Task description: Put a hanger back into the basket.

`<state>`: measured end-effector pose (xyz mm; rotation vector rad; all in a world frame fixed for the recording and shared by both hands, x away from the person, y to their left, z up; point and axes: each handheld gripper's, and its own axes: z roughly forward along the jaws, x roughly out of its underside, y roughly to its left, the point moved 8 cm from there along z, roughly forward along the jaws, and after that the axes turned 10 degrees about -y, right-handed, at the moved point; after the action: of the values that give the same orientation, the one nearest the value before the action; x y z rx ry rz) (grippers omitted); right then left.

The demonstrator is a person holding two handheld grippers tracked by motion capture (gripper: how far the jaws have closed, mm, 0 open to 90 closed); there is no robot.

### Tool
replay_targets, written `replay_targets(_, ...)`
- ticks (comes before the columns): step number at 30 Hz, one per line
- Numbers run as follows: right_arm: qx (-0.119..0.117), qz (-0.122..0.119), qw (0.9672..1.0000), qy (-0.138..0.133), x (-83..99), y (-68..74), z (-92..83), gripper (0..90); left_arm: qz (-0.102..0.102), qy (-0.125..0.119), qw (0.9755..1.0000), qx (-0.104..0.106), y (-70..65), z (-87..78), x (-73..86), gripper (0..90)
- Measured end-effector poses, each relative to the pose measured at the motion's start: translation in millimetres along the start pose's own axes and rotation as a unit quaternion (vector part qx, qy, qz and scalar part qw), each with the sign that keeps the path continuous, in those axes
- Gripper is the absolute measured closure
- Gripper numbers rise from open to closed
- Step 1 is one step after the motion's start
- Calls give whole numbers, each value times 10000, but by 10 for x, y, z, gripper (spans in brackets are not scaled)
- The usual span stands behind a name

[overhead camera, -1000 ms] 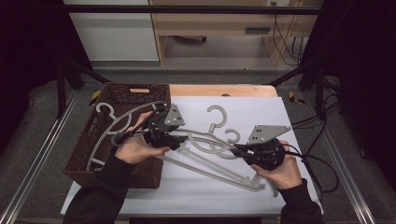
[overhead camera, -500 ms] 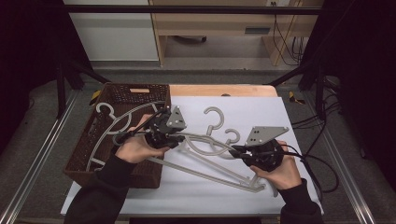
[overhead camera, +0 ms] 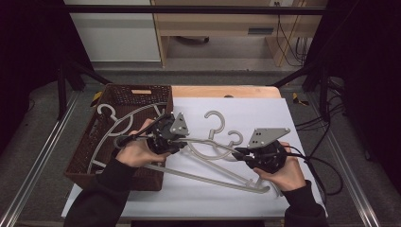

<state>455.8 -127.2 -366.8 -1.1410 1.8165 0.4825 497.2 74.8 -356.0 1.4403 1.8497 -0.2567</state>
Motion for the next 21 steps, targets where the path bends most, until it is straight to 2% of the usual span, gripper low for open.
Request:
replay_targets(3, -44, -52, 9999, -80, -12, 31, -19, 820, -95, -82, 9999, 0, 10, -5, -5, 725)
replay_targets(12, -89, -99, 9999, -38, 0, 41, -29, 821, -23, -164, 9997, 171, -36, -15, -12, 695)
replay_targets(19, -129, -12, 9999, 28, 16, 29, -3, 814, -23, -140, 9998, 165, -44, -21, 7, 738)
replay_targets(21, -4, 6, 10000, 12, 23, -9, 14, 795, 27, -97, 9997, 202, -57, -29, 13, 756)
